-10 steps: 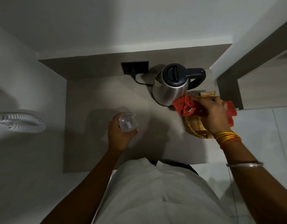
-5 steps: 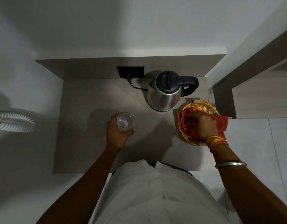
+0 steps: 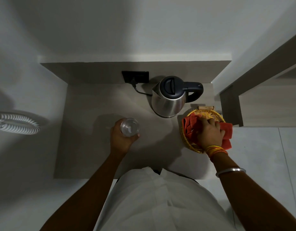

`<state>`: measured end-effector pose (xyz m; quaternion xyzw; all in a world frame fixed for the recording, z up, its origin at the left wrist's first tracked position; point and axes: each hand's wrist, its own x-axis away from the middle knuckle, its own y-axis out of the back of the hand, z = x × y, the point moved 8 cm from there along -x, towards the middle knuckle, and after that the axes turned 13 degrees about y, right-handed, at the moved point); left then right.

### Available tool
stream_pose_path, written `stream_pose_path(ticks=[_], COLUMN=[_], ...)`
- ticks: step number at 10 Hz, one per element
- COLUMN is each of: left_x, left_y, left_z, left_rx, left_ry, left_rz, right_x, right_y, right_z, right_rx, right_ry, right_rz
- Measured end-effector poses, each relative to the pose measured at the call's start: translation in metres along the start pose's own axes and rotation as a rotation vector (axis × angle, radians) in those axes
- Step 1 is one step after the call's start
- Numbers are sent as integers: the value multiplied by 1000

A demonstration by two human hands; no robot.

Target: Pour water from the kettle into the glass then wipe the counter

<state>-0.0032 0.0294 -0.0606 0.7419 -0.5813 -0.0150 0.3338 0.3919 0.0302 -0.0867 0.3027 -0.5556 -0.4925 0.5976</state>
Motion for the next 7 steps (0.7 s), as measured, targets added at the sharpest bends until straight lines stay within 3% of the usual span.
stream_pose_path(ticks=[4,5,7], left_x=[-6,1,28], left_y=[-8,-6,16], left_z=[7,1,-68], left_rx=[-61,-109,-152], left_ry=[47,87,-153], left_rz=[61,49,-167], right_x=[-3,4,21], right_y=[6,19,82], right_z=[7,18,78], right_rx=[-62,-116,-329], right_ry=[2,-16,138], right_rz=[-67,-143,-505])
